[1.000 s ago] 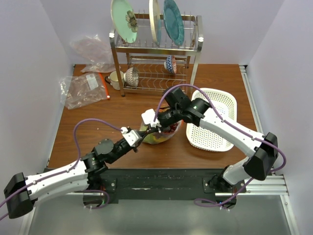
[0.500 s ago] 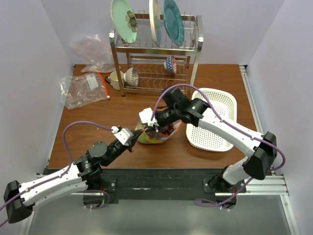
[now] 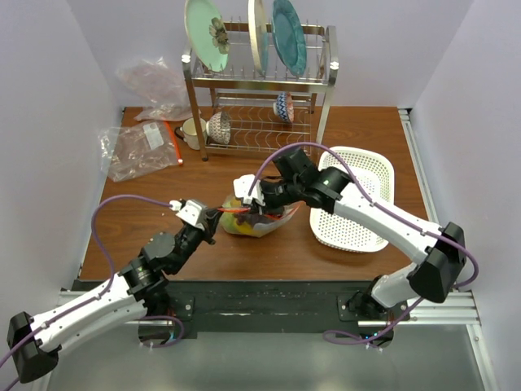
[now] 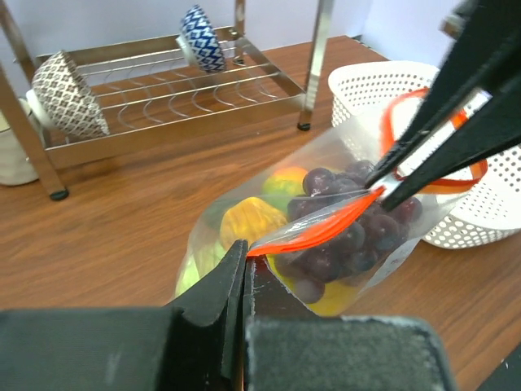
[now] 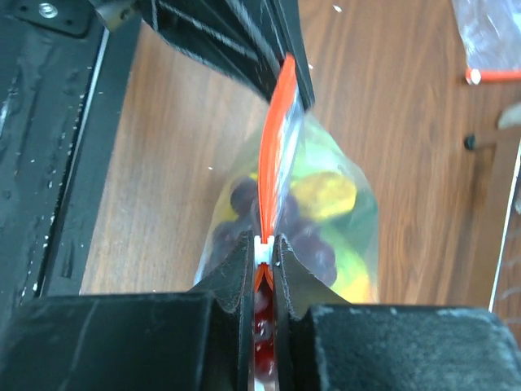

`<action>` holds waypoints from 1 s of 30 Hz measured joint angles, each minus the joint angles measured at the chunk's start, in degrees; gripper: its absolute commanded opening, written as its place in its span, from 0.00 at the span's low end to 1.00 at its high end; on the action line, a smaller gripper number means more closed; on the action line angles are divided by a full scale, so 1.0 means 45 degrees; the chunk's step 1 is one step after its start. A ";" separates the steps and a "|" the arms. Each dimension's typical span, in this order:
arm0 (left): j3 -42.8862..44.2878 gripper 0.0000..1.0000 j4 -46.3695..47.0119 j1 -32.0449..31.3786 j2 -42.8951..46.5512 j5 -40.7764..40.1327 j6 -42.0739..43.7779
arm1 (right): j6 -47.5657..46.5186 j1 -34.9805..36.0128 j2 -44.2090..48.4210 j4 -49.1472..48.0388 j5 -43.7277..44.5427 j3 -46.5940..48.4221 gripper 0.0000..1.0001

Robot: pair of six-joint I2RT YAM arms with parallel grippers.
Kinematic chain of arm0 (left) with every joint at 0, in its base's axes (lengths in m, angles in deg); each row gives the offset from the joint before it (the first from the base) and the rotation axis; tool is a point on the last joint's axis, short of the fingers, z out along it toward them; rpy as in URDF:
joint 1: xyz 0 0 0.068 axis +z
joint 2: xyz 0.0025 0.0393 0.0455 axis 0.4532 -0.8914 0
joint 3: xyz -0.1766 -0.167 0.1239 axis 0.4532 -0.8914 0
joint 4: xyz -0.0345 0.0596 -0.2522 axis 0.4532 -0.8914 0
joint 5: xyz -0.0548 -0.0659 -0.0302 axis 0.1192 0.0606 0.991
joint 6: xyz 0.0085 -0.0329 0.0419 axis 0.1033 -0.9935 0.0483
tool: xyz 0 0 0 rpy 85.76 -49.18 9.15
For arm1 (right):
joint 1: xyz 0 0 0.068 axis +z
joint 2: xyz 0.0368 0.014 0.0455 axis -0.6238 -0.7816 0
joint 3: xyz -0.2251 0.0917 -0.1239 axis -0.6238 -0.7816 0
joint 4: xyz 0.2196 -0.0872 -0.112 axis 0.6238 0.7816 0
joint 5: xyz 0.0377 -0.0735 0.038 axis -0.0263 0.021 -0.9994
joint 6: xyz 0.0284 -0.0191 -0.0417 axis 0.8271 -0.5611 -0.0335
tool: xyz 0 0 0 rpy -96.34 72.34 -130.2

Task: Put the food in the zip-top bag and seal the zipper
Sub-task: Zip the zipper food storage bag at the center of the board.

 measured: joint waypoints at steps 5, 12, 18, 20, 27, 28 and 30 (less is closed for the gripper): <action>0.0389 0.00 -0.0461 0.0209 -0.0185 -0.0457 -0.0495 | 0.0729 -0.0257 0.0860 -0.0413 0.0724 -0.0729 0.00; 0.0952 0.00 -0.0991 0.0544 -0.0622 -0.1171 -0.0680 | 0.1923 -0.1112 0.2458 -0.0442 0.1593 -0.1763 0.00; 0.1326 0.00 -0.1263 0.0816 -0.0913 -0.1724 -0.0680 | 0.3016 -0.1409 0.3594 -0.0374 0.2429 -0.2482 0.00; 0.1409 0.00 -0.1292 0.0874 -0.1054 -0.1841 -0.0675 | 0.3361 -0.1491 0.3925 -0.0408 0.2701 -0.2749 0.00; 0.1486 0.00 -0.1316 0.1127 -0.1467 -0.1991 -0.0680 | 0.4250 -0.1836 0.5275 -0.0593 0.3973 -0.3944 0.00; 0.1491 0.00 -0.1316 0.1175 -0.1486 -0.2006 -0.0680 | 0.4362 -0.1894 0.5455 -0.0612 0.4192 -0.4080 0.00; 0.1496 0.00 -0.1316 0.1263 -0.1520 -0.2011 -0.0680 | 0.4537 -0.1967 0.5736 -0.0636 0.4658 -0.4269 0.00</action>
